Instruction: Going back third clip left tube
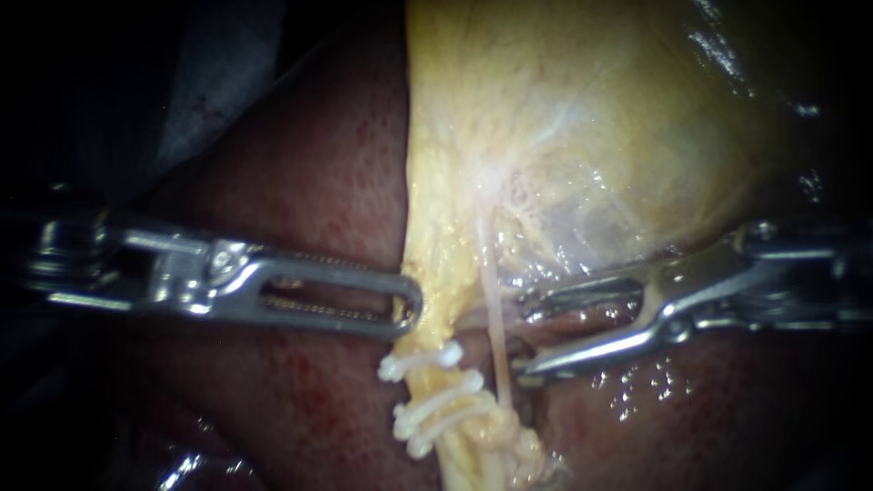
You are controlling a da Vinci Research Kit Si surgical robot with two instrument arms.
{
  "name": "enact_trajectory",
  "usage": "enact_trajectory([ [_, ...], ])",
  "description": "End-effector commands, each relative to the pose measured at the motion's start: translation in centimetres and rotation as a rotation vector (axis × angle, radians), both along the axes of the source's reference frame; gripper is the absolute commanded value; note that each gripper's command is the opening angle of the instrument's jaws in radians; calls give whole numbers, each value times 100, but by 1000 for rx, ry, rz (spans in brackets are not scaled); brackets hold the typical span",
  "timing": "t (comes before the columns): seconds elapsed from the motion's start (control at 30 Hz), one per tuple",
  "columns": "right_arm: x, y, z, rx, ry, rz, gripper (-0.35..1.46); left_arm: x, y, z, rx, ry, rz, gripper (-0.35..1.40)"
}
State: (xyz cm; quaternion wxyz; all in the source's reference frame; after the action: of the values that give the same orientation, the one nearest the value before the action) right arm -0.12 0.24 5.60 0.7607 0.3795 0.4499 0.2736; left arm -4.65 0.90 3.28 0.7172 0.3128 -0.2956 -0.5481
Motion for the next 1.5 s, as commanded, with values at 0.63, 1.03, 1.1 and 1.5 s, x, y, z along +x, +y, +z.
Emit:
enact_trajectory([
  [0.63, -61, 28, -29, -38, -11, 43, 48, -1, 1, 5, 0, -1, 1, -35],
  [1.03, -60, 23, -33, -37, -11, 43, 48, -16, 5, 29, -4, 4, -1, -35],
  [1.1, -60, 23, -33, -37, -11, 43, 48, -22, 5, 36, -4, 5, -1, -35],
  [1.5, -59, 21, -34, -37, -12, 44, 48, -50, 6, 58, 1, 4, 4, -35],
])
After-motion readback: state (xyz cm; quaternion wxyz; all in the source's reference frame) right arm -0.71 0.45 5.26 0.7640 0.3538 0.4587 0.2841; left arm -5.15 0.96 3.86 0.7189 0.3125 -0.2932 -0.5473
